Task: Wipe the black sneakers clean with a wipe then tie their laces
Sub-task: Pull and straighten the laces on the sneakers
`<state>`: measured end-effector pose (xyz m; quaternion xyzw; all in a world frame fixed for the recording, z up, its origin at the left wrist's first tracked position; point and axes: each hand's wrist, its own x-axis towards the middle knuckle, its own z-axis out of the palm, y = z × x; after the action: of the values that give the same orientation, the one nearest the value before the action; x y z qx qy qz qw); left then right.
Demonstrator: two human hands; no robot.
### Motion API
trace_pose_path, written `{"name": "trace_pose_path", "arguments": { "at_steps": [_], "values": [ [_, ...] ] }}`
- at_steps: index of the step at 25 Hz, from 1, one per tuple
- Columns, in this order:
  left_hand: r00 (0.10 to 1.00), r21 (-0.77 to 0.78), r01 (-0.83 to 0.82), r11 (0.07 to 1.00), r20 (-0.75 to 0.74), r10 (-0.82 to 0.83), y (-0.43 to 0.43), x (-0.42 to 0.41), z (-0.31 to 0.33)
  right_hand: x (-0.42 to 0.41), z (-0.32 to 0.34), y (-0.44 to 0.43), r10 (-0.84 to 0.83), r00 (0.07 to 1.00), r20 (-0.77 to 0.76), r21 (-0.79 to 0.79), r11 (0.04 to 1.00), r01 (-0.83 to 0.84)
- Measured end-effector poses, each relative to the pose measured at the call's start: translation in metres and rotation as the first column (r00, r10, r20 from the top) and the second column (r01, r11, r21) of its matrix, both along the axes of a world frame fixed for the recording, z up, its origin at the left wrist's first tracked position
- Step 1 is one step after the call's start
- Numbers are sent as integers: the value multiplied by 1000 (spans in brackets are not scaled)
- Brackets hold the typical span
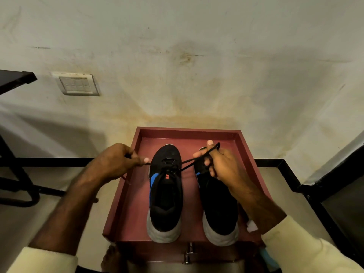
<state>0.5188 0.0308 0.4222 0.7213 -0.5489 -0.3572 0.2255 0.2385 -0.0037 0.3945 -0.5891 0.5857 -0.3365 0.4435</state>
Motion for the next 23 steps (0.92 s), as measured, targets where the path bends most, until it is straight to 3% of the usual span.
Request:
{"name": "trace_pose_path", "arguments": {
  "at_steps": [4,9,12,14,16,20,23],
  "values": [
    [953,161,-20,987,301,-29,6,26,-18,-8,-9,-8,-4,968,-252,33,999,13],
    [900,155,-39,987,434,-32,9,26,-24,-26,4,-8,-11,878,-479,-31,1000,-4],
    [778,51,-1,999,627,-31,7,17,-26,-41,12,-14,-1,786,-618,-12,1000,-7],
    [862,-15,-10,1000,506,16,5,9,-22,-49,18,-15,143,790,-596,149,987,-66],
    [948,27,31,999,316,-38,5,-4,-20,-54,25,-13,186,871,-454,267,961,-67],
    [962,95,168,981,203,-184,3,-23,-26,-57,33,-21,-153,937,-315,23,985,168],
    [955,102,187,977,213,-206,-1,-24,-29,-59,29,-20,-206,909,-362,-66,979,195]
  ]
}}
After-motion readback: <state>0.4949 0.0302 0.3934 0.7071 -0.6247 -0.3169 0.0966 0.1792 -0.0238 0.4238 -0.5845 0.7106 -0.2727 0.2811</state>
